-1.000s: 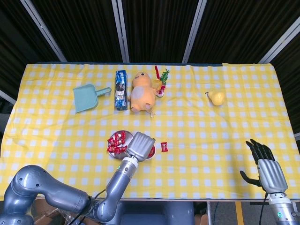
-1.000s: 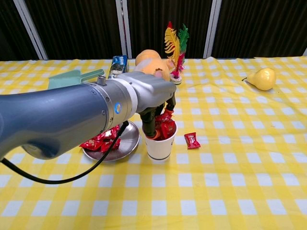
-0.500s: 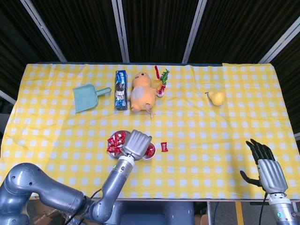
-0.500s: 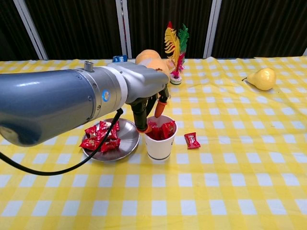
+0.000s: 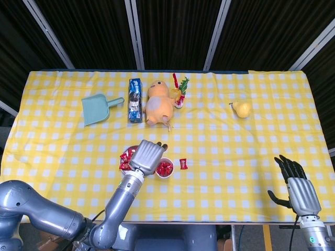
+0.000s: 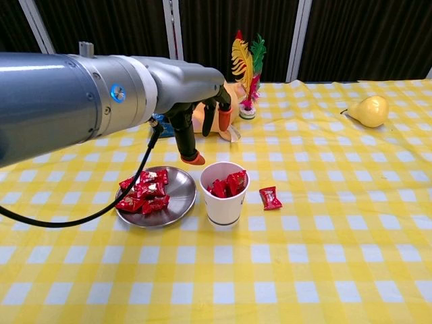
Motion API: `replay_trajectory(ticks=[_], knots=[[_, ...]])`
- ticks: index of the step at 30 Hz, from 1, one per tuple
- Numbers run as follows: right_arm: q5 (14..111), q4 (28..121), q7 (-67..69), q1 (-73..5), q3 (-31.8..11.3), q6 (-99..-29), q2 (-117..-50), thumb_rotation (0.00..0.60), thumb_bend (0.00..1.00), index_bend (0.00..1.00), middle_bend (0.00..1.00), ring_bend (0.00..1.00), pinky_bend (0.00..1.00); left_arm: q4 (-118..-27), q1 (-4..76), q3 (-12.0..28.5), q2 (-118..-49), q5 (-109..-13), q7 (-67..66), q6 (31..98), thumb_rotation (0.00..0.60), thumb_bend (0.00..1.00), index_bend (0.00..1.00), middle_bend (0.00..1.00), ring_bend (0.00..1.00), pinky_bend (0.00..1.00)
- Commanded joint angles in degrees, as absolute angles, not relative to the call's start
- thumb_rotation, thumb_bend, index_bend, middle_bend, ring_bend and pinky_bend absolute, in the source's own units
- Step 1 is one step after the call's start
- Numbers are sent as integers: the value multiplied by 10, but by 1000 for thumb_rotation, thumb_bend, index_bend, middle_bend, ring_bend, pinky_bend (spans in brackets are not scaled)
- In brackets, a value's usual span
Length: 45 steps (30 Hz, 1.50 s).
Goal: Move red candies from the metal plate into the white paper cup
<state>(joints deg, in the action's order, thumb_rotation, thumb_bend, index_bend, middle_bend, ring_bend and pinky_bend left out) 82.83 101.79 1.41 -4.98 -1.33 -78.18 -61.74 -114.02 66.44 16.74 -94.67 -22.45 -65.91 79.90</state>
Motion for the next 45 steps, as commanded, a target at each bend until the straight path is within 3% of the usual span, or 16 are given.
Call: replay_trajectory(ticks=[1,7,14,18,24,30,33,38,45], knots=[[827,1017,15,-50,-14,-781,-617,600,342,0,0,0,0,-1143,664,163,-941,-221,-658,795,600,264,284,317,844,967],[826,1019,13,-51,-13,-780,-618,600,341,0,0,0,0,-1136,669,157,-931,-193,-652,755,600,303,185,223,844,959],[824,1018,15,-51,-14,-779,-617,600,341,0,0,0,0,-1120,678,156,-935,-198,-635,734,600,307,189,248,844,958],[827,1017,15,-51,-13,-779,-617,600,341,0,0,0,0,-1116,680,152,-940,-197,-628,740,600,306,216,323,844,958],[827,1016,15,-51,-14,-779,-617,600,341,0,0,0,0,-1122,683,142,-933,-198,-630,743,600,306,358,597,858,961],[828,1017,12,-51,-12,-778,-617,600,341,0,0,0,0,-1138,673,116,-918,-231,-623,752,600,305,363,665,868,965],[828,1017,10,-51,-12,-779,-618,600,341,0,0,0,0,-1134,669,103,-917,-248,-619,751,600,280,297,660,869,965],[826,1018,10,-50,-13,-780,-617,600,341,0,0,0,0,-1120,663,93,-926,-273,-607,756,600,141,170,602,868,965],[825,1019,11,-51,-13,-778,-617,600,341,0,0,0,0,-1099,676,104,-942,-242,-624,746,600,101,98,630,868,965]])
